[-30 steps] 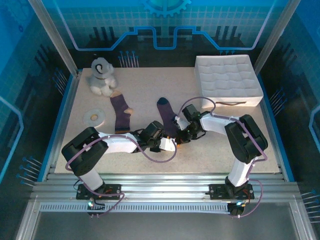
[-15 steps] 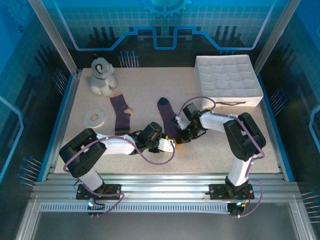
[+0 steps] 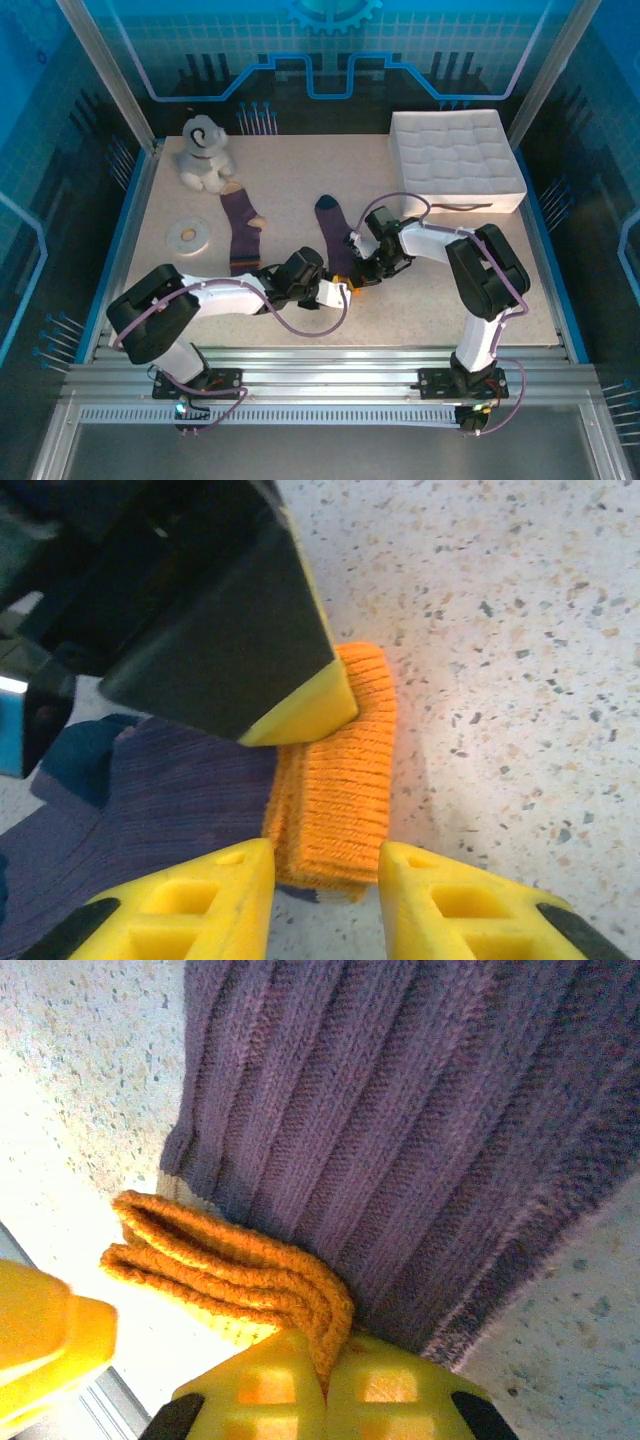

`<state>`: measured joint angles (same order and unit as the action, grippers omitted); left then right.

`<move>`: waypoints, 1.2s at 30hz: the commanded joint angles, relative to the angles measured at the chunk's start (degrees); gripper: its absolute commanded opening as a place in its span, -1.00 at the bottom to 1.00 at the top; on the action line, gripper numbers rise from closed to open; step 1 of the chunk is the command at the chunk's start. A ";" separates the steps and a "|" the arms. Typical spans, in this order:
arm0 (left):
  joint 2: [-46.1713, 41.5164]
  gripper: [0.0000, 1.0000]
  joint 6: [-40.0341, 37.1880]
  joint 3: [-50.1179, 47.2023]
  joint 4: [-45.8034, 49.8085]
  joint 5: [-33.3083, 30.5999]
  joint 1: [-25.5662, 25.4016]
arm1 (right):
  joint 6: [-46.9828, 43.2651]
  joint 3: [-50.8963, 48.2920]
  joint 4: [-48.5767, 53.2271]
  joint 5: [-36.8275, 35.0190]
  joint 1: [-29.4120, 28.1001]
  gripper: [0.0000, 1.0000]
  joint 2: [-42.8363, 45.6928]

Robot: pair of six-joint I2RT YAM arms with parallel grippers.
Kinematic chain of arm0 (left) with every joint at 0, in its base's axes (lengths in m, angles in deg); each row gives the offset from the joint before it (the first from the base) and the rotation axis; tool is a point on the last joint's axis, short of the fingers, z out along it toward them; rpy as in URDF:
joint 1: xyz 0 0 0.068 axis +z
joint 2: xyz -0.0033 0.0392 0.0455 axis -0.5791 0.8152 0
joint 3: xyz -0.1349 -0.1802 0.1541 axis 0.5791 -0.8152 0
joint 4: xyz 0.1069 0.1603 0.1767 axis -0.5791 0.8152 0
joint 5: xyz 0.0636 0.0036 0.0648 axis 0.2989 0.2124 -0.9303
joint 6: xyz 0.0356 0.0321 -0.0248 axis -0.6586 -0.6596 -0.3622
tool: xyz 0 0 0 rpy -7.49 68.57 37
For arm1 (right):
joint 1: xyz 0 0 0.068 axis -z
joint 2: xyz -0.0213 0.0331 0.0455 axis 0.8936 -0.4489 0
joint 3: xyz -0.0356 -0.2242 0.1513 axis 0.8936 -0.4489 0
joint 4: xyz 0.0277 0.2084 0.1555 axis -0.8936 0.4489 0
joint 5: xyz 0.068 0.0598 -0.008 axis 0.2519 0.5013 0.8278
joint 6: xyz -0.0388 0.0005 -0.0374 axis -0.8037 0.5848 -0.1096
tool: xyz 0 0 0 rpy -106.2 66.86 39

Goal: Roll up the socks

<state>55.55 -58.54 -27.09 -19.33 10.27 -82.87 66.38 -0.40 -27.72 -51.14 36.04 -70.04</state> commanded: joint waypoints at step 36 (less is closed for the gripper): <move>11.87 -1.00 -3.82 7.44 11.25 -1.82 0.45 | -1.31 -2.46 1.93 7.78 7.08 -0.44 3.61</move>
<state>65.19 -64.20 -19.70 -18.13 9.60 -82.70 64.26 -0.42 -24.51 -44.97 41.15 -70.76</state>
